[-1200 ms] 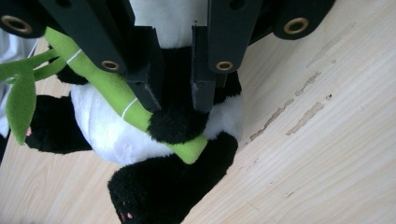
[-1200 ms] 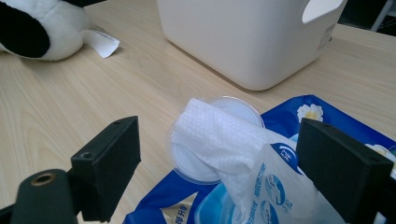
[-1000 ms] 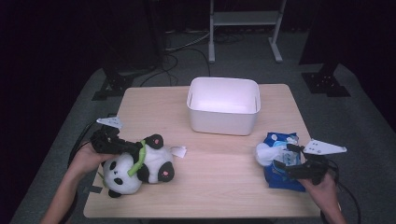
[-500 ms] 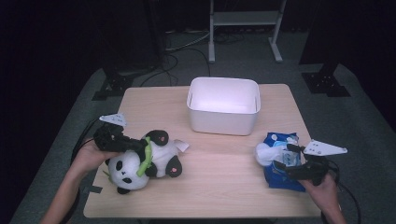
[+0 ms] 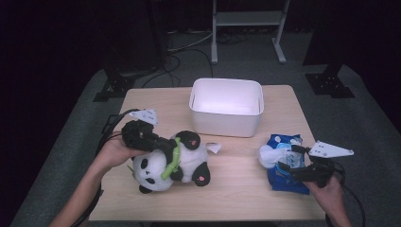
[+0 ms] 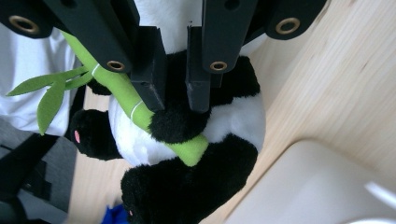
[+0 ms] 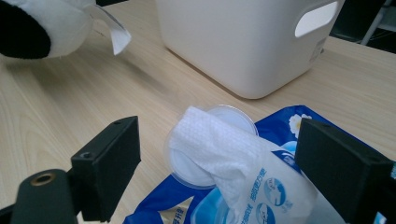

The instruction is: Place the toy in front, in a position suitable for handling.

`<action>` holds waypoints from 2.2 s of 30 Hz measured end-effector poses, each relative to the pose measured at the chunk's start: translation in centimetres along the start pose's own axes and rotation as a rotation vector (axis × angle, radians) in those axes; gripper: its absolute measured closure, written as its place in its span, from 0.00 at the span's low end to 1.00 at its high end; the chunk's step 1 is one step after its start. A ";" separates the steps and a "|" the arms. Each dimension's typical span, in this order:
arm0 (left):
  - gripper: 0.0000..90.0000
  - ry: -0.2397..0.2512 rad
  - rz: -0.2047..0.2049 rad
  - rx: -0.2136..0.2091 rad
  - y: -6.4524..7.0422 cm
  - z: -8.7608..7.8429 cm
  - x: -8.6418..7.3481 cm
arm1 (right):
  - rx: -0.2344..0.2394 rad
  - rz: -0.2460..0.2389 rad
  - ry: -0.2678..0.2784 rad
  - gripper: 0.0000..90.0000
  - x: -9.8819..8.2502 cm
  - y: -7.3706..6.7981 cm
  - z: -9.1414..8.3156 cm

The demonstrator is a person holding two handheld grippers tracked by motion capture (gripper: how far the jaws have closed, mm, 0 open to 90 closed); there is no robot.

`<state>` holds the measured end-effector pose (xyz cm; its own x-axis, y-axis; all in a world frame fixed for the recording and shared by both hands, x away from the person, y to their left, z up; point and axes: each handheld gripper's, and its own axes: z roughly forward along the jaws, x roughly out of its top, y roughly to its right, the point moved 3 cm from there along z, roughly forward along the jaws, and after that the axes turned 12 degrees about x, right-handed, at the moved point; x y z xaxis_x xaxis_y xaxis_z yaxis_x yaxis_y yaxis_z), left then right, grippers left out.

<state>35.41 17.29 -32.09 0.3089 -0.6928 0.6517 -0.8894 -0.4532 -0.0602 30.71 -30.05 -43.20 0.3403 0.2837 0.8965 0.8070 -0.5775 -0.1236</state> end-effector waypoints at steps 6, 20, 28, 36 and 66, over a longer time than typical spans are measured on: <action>0.88 -0.007 0.090 -0.040 1.9 2.3 3.3 | -0.007 0.000 0.010 0.14 0.1 0.0 -0.3; 0.88 -0.115 0.175 -0.215 5.3 11.7 6.9 | -0.021 -0.001 0.008 0.14 -0.2 0.4 -1.0; 0.85 -0.110 0.163 -0.205 4.8 13.5 7.3 | -0.021 -0.001 -0.029 0.15 -0.5 0.5 -0.8; 0.72 -0.105 0.166 -0.180 4.2 13.5 7.2 | -0.018 -0.017 -0.106 0.15 0.0 0.7 0.4; 0.21 0.064 -0.031 -0.061 0.5 6.6 -1.7 | 0.033 0.057 -0.418 0.95 1.7 3.3 4.1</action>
<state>36.71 14.52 -38.21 0.3159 -0.6412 0.6994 -0.8993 -0.4372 0.0055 35.94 -28.34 -43.81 0.5461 0.5421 0.6387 0.7937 -0.5787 -0.1875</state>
